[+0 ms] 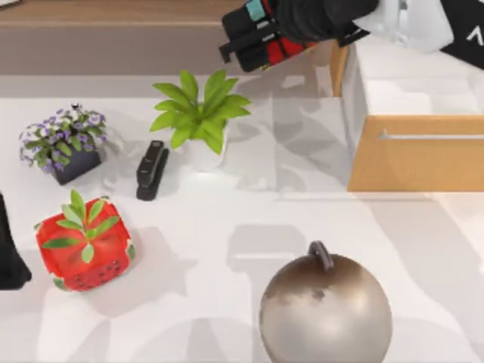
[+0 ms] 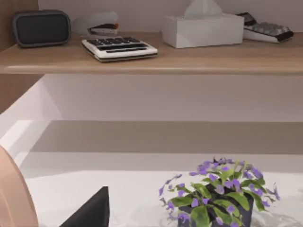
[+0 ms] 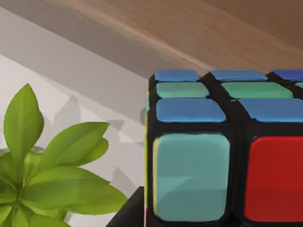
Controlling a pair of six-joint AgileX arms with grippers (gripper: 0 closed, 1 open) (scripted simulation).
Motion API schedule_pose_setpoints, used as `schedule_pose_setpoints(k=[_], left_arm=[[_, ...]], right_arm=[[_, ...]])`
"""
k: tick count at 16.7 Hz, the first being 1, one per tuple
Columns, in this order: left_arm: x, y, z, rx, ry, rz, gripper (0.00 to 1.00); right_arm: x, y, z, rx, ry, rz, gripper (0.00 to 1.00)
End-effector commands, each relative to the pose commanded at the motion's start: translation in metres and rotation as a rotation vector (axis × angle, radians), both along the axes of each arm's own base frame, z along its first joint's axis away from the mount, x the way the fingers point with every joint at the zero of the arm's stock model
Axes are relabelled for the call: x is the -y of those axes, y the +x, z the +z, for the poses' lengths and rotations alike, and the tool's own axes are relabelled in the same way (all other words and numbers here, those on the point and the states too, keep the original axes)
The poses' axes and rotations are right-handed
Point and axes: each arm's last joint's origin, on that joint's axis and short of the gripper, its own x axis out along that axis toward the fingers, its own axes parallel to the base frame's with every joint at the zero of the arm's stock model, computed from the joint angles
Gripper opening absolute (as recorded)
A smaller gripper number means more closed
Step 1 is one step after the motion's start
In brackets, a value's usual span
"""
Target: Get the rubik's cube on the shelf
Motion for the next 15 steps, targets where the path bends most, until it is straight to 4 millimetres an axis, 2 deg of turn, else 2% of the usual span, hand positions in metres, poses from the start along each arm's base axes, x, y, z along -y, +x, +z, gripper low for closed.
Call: schedule_pose_setpoints(k=[4,7,11,15], left_arm=[[0.000,0.000,0.000,0.000,0.000,0.000,1.00],[0.000,0.000,0.000,0.000,0.000,0.000,1.00],[0.000,0.000,0.000,0.000,0.000,0.000,1.00],[0.000,0.000,0.000,0.000,0.000,0.000,1.00]], right_arm=[[-0.045,-0.009,-0.028,0.220,0.065,0.016,0.00],[-0.069,-0.014,-0.052,0.377,0.125,-0.015,0.00],[-0.087,-0.018,-0.081,0.558,0.213,-0.101,0.00],[-0.091,-0.020,-0.105,0.693,0.293,-0.207,0.00]])
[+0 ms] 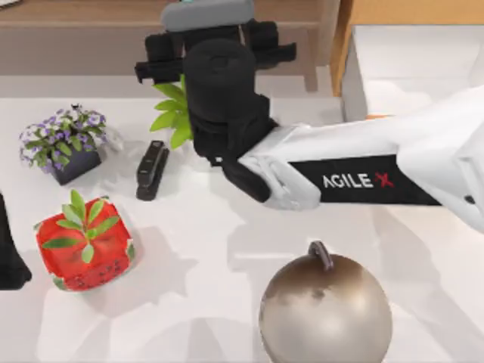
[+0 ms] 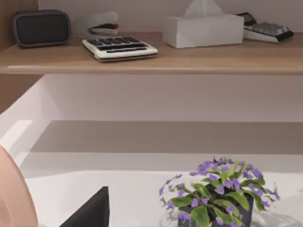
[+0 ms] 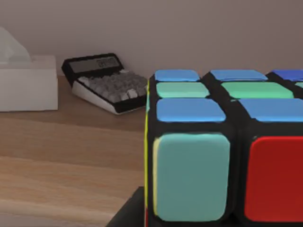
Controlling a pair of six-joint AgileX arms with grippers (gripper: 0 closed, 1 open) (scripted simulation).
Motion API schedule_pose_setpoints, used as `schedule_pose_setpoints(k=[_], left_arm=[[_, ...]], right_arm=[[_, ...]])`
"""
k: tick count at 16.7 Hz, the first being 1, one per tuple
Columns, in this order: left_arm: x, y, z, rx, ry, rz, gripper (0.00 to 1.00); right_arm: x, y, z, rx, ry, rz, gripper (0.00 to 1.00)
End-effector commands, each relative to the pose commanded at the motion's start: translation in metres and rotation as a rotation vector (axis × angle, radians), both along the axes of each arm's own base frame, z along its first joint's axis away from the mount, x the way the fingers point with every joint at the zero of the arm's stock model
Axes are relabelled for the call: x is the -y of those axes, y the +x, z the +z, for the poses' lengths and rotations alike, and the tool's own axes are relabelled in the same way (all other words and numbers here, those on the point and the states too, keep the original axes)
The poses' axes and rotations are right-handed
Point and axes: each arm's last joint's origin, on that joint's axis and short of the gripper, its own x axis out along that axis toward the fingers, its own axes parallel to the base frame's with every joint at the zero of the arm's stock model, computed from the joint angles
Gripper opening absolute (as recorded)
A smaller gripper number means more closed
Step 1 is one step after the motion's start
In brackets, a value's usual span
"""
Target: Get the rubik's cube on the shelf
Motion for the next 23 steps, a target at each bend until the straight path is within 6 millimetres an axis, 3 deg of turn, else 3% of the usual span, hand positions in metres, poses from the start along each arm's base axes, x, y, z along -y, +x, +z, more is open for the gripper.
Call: schedule_pose_setpoints(k=[5,14,19,23], left_arm=[[0.000,0.000,0.000,0.000,0.000,0.000,1.00],[0.000,0.000,0.000,0.000,0.000,0.000,1.00],[0.000,0.000,0.000,0.000,0.000,0.000,1.00],[0.000,0.000,0.000,0.000,0.000,0.000,1.00]], right_arm=[[0.003,0.000,-0.016,0.081,0.081,-0.081,0.00],[-0.002,0.006,-0.016,0.088,0.099,-0.061,0.00],[-0.019,0.033,-0.008,0.111,0.153,-0.001,0.00],[-0.011,0.071,-0.005,0.110,0.130,-0.034,0.00]])
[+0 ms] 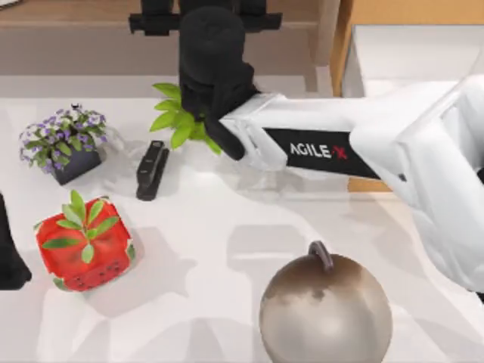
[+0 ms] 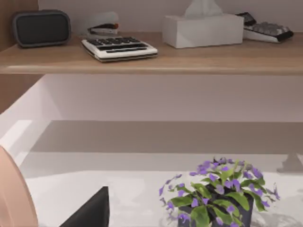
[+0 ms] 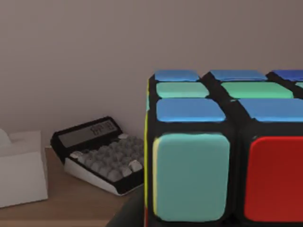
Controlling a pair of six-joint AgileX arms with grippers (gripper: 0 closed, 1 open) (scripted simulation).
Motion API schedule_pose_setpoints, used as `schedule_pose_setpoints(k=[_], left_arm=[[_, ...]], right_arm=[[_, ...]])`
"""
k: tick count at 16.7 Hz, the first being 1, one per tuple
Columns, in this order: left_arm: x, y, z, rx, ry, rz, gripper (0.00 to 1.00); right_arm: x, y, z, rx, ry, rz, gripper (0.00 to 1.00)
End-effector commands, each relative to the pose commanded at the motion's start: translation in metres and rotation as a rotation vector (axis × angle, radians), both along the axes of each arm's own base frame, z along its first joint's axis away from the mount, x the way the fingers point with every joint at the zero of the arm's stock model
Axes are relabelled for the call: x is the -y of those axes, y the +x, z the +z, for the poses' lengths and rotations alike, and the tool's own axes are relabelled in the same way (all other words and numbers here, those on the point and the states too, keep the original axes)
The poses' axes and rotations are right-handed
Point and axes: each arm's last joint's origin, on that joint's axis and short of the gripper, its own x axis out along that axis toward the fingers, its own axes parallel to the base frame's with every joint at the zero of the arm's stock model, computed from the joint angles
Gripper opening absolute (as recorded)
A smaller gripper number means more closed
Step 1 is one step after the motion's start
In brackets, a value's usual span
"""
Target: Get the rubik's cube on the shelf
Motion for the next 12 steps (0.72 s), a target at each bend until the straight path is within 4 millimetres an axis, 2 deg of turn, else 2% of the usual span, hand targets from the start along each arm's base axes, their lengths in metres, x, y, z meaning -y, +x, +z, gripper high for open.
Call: schedule_pose_setpoints(k=[2,4,8,12], left_arm=[[0.000,0.000,0.000,0.000,0.000,0.000,1.00],[0.000,0.000,0.000,0.000,0.000,0.000,1.00],[0.000,0.000,0.000,0.000,0.000,0.000,1.00],[0.000,0.000,0.000,0.000,0.000,0.000,1.00]], right_arm=[[0.009,0.018,-0.002,-0.014,-0.022,-0.035,0.00],[0.014,0.028,-0.005,-0.025,-0.038,-0.052,0.00],[0.014,0.029,-0.006,-0.027,-0.040,-0.053,0.00],[0.014,0.029,-0.006,-0.027,-0.040,-0.053,0.30]])
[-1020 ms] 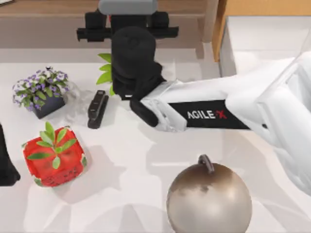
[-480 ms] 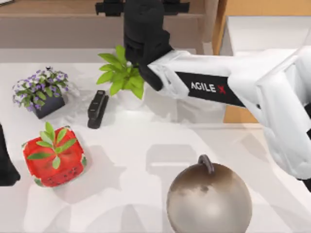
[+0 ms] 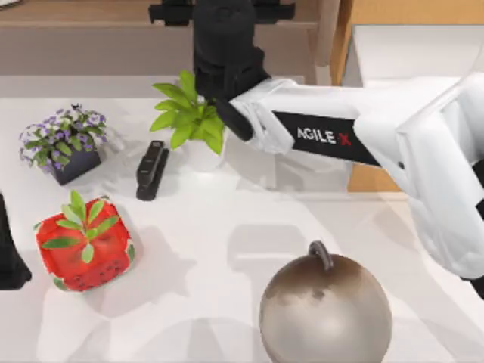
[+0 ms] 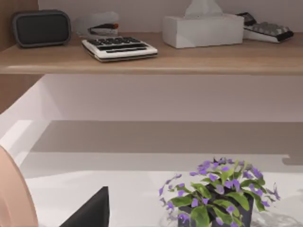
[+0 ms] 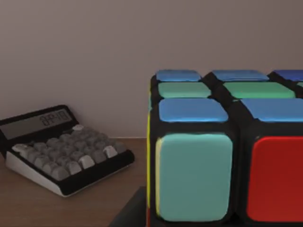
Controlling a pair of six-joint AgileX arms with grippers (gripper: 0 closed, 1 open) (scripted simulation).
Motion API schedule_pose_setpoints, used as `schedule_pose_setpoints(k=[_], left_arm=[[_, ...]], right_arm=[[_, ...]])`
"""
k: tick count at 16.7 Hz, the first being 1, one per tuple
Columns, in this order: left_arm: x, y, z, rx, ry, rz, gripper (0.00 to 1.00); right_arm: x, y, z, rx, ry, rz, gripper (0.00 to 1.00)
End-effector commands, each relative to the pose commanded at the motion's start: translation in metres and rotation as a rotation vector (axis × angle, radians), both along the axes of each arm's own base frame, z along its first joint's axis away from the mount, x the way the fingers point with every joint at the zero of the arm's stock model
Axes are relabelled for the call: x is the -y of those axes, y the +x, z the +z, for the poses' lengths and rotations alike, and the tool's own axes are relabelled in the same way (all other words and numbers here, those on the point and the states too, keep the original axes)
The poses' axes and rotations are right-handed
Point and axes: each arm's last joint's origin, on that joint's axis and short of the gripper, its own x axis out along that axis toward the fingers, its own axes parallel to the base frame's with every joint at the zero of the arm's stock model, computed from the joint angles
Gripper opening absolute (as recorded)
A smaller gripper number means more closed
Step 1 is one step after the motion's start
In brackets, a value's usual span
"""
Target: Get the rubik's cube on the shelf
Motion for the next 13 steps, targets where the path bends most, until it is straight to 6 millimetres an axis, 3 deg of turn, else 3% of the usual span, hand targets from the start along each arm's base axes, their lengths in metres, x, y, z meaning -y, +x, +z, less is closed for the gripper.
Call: schedule_pose_setpoints(k=[9,13], left_arm=[[0.0000,0.0000,0.0000,0.000,0.000,0.000,1.00],[0.0000,0.0000,0.0000,0.000,0.000,0.000,1.00]], right_arm=[[0.0000,0.0000,0.0000,0.000,0.000,0.000,0.98],[0.0000,0.0000,0.0000,0.000,0.000,0.000,1.00]])
